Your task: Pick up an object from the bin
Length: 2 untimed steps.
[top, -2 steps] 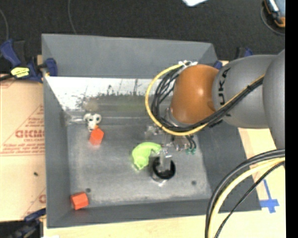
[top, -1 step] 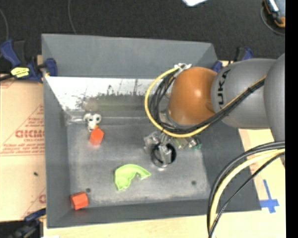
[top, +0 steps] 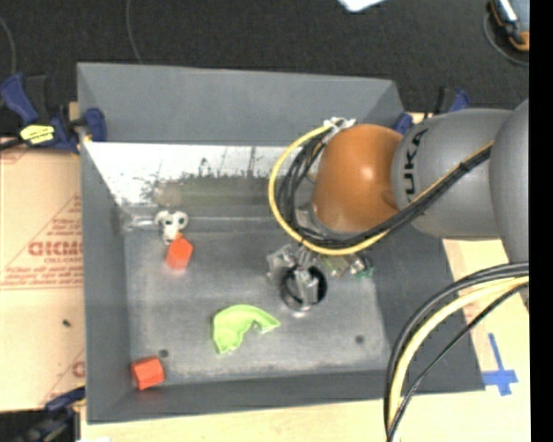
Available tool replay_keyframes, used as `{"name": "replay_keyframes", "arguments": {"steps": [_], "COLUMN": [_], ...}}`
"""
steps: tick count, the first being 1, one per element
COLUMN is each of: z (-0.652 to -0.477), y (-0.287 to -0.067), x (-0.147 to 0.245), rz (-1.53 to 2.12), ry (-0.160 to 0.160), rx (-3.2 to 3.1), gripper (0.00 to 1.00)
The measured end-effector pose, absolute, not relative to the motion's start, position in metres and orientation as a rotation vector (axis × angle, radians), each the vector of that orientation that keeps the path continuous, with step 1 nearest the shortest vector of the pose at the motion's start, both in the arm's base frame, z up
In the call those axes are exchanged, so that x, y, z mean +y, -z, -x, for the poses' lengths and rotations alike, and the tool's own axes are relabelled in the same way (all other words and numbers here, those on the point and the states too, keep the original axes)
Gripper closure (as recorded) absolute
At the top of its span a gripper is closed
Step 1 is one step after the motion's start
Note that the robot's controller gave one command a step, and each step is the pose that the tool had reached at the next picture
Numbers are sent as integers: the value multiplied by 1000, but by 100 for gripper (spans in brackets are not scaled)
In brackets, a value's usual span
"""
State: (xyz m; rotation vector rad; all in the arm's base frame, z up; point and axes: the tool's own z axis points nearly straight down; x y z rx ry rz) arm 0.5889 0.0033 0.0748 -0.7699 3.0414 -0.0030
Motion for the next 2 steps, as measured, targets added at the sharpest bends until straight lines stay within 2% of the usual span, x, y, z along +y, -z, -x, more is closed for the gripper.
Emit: {"name": "replay_keyframes", "arguments": {"steps": [1, 2], "z": [-591, -605], "y": [-128, -185], "x": [1, 11], "rz": [765, 768], "ry": [8, 7], "rx": [3032, 3030], "gripper": [100, 100]}}
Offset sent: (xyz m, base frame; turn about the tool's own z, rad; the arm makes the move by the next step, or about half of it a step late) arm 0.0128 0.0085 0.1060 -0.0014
